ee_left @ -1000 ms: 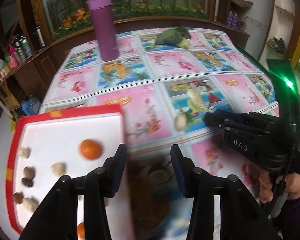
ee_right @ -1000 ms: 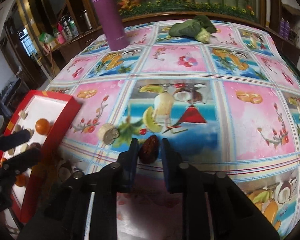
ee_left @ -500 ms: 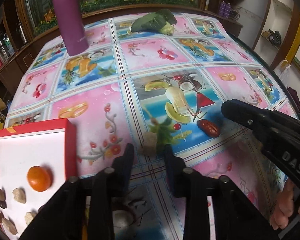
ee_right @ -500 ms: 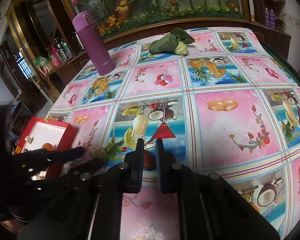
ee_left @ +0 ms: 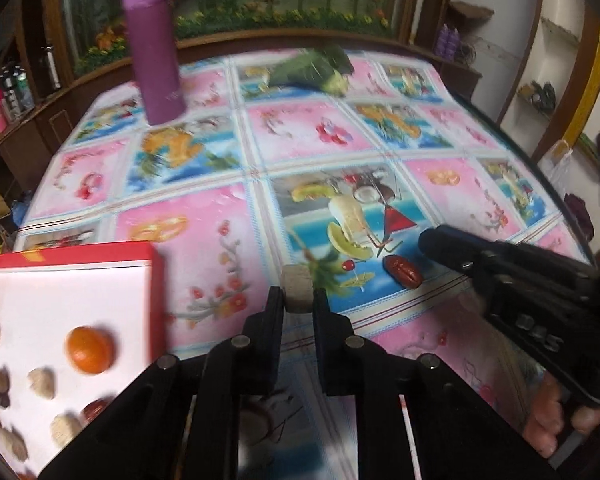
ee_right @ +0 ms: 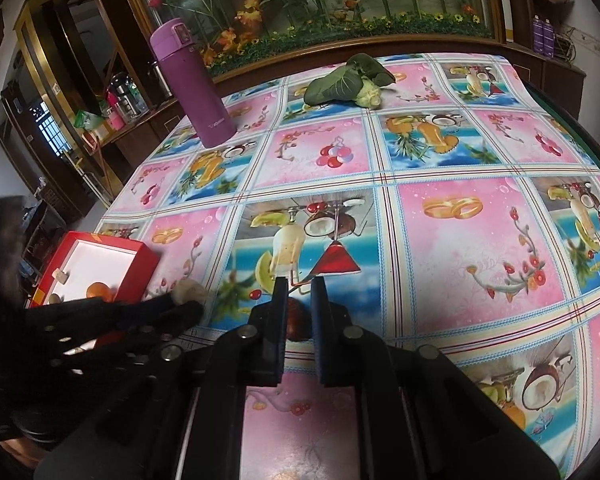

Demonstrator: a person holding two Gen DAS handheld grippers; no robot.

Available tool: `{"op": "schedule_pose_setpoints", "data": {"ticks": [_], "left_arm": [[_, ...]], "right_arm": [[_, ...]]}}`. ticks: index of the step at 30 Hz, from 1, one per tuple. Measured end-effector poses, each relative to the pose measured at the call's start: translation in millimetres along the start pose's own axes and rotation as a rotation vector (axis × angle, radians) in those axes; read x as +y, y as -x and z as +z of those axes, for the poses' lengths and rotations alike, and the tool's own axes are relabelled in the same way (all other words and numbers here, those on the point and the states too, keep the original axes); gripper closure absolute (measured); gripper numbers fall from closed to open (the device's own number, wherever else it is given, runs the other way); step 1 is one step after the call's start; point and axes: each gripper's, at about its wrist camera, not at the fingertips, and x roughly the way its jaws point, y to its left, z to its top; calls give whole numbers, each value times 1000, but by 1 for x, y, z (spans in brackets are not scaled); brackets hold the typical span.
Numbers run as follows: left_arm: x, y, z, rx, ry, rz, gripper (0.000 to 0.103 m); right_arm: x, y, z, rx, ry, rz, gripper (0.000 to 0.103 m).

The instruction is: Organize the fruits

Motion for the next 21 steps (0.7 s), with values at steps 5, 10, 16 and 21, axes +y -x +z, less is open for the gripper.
{"op": "schedule_pose_setpoints", "data": {"ticks": [5,10,16,21], "left_arm": [[26,54,-22,-88,66,38,90],[78,110,-62,-141,147,186,90],[126,141,-114,-117,245,279,90],[134,141,-139,-95,270,248,90]], "right_arm": [[5,-4,-4,27,-7,47,90],[32,-1,-12,45,6,161,90],[93,10,-24,35,72,321,90],[151,10,-48,95,167,401,90]]}}
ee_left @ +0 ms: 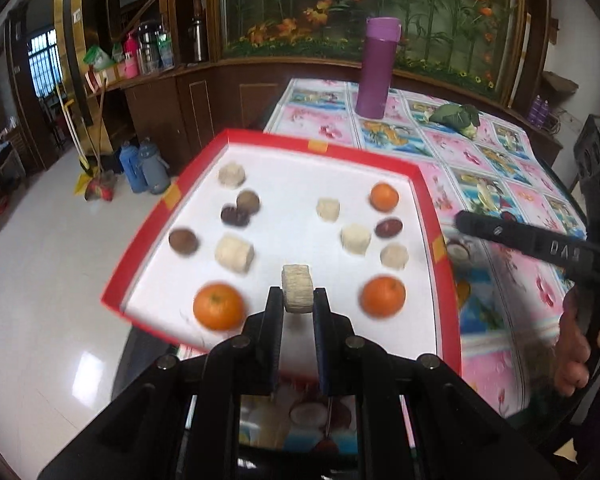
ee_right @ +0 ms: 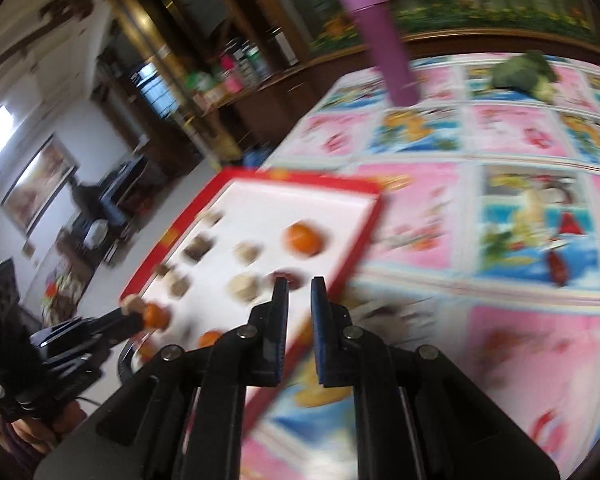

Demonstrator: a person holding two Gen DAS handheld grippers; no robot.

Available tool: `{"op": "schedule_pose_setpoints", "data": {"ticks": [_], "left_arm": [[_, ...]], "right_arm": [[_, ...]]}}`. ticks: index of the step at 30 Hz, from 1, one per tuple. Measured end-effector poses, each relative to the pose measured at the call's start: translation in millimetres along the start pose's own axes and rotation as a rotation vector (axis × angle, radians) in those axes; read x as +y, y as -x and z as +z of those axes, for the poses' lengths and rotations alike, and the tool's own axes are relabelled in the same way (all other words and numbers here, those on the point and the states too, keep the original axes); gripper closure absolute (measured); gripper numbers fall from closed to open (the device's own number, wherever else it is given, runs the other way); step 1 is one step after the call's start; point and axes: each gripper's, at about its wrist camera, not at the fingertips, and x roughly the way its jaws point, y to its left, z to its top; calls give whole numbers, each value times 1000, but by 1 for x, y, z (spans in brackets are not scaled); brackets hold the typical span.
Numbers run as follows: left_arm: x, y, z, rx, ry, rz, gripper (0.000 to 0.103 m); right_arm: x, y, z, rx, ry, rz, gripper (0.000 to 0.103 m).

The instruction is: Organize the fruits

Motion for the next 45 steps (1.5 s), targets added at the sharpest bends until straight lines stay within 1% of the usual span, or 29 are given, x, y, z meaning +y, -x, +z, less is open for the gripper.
{"op": "schedule_pose_setpoints", "data": {"ticks": [2,4,7,9,15,19,24,28,31,34,45], "left_arm": [[2,-5,-3,17,4,-24,90],[4,-8,-7,25,11,-46,90],[5,-12,-11,38,20,-61,90],[4,-14,-12,43,15,-69,90],[13,-16,-8,39,18,-41,90],[18,-22,-5,61,21,-19,90],[17,-31,0,88,10,-22,90],[15,-36,0,109,9,-20,90],[16,-40,-1,129,13,-13,90],[17,-44,-2,144,18,-6,90],[14,-44,-1,145,11,12,89]], "right_arm": [[21,-5,-10,24,42,16,90],[38,-8,-20,43,86,12,90],[51,-12,-30,69,134,-12,90],[55,-15,-37,91,144,-17,90],[66,-23,-46,148,177,-10,90],[77,-31,-51,176,208,-19,90],[78,-38,-52,213,219,-61,90],[73,-43,-48,247,205,-89,90],[71,-52,-46,286,203,-109,90],[73,-54,-45,298,202,-103,90],[76,-56,-47,325,221,-107,90]]}}
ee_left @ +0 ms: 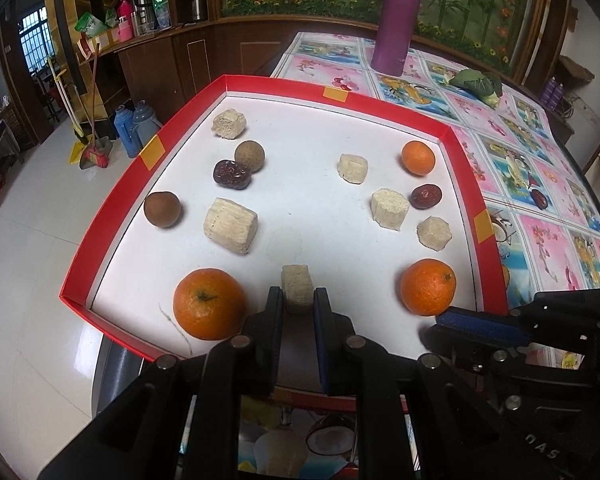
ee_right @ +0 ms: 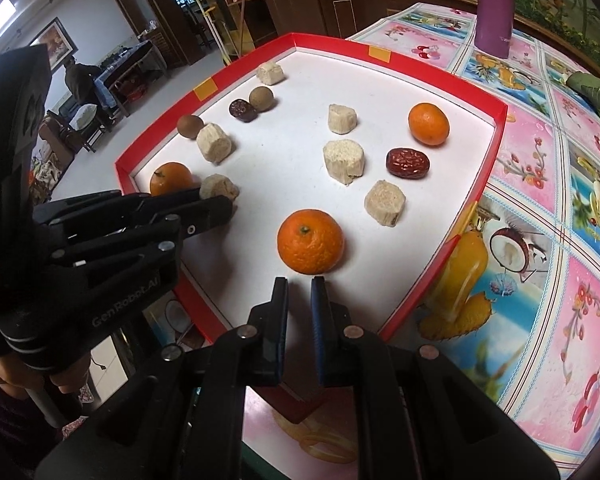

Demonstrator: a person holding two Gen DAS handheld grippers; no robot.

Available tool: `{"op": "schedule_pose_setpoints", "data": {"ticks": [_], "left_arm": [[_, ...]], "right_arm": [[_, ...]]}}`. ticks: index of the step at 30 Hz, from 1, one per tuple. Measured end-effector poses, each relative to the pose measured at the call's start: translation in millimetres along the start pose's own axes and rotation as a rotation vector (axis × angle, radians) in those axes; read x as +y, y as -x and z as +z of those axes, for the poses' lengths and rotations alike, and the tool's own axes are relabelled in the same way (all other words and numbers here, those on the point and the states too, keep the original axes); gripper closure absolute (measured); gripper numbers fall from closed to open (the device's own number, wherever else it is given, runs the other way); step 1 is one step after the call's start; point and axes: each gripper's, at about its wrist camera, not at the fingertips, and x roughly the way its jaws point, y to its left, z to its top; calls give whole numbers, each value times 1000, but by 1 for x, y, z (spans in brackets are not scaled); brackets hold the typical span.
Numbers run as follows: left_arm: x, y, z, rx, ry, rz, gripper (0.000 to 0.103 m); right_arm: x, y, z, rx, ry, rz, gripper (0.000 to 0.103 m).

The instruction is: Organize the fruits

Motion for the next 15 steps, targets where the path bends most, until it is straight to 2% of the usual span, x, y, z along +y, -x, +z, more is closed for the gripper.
{"op": "schedule_pose_setpoints", "data": {"ticks": [2,5,8,9,12,15], "left_arm": [[1,0,0,0,0,-4,89],[1,0,0,-1,0,-7,90],[1,0,0,-1,-2,-8,90],[2,-1,0,-1,-1,-10,90],[0,-1,1,-2,-5,-6,90],[1,-1,1,-1,-2,-5,90]], "right_arm": [[-2,5,0,-5,-1,6,89],[-14,25,0,-59,2,16,90],[-45,57,-1,-167,-42,-8,90],[-60,67,-2,-198,-58,-60,90],[-121,81,-4,-253,-132,-295,89],[-183,80,-9,-222,-270,-377,90]]}}
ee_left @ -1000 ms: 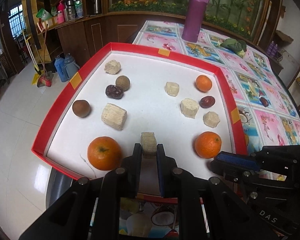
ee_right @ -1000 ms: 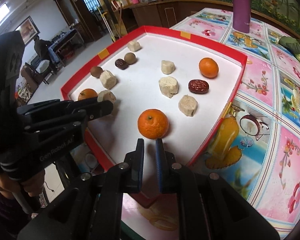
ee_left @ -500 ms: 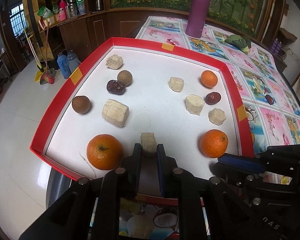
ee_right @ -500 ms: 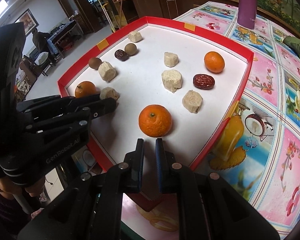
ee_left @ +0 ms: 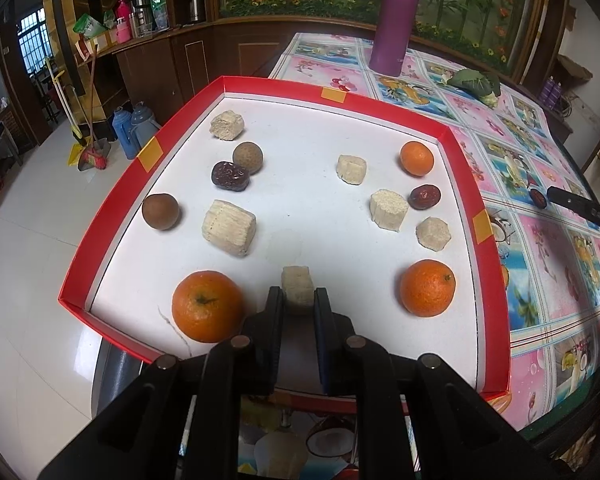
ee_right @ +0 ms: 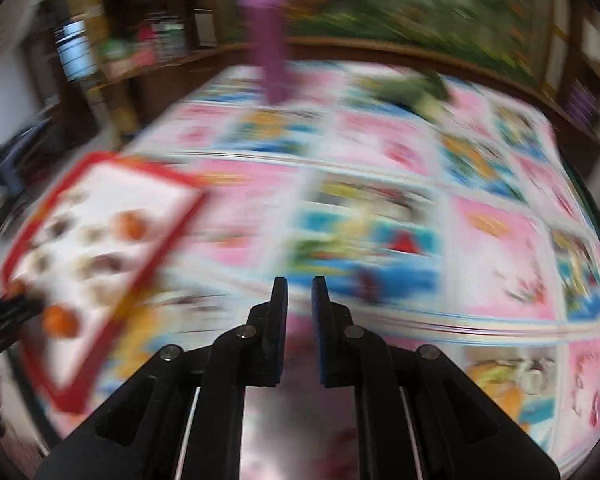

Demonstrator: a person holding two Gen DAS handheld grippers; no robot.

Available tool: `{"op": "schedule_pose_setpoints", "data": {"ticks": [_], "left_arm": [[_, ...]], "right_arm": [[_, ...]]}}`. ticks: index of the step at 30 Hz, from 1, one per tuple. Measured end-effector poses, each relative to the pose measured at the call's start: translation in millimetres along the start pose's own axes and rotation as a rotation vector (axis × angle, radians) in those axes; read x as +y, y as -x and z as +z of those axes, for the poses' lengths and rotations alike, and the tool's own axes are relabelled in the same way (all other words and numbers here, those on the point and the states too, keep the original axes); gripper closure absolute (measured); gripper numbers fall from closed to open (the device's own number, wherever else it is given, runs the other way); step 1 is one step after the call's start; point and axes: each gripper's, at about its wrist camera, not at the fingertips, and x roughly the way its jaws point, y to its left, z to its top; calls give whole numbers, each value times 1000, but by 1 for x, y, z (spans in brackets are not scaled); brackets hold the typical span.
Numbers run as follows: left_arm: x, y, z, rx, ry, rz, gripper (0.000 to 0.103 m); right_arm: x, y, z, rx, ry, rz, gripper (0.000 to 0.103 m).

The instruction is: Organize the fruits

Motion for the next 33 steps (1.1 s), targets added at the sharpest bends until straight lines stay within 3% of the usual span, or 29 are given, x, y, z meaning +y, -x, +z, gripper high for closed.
{"op": "schedule_pose_setpoints", "data": {"ticks": [3,11,15,19,23,33], "left_arm": [[-1,0,0,2,0,5,90],[-4,0,0,5,-2,6,90],[-5,0,0,5,-4,6,90],[-6,-1,0,5,-1,3,90],[-6,-1,0,5,0,4,90],[-6,-1,1,4,2,-1,90]], "right_arm": [[-18,-14,2,33,-9,3,90],[-13,-25,8,31,38,-102,89],[-17,-26,7,62,16,-35,88],[-15,-34,3,89,33,-50,86],[-20,-35,4,69,-5,-11,85],[-12,-40,8,56,8,-25,86]]}}
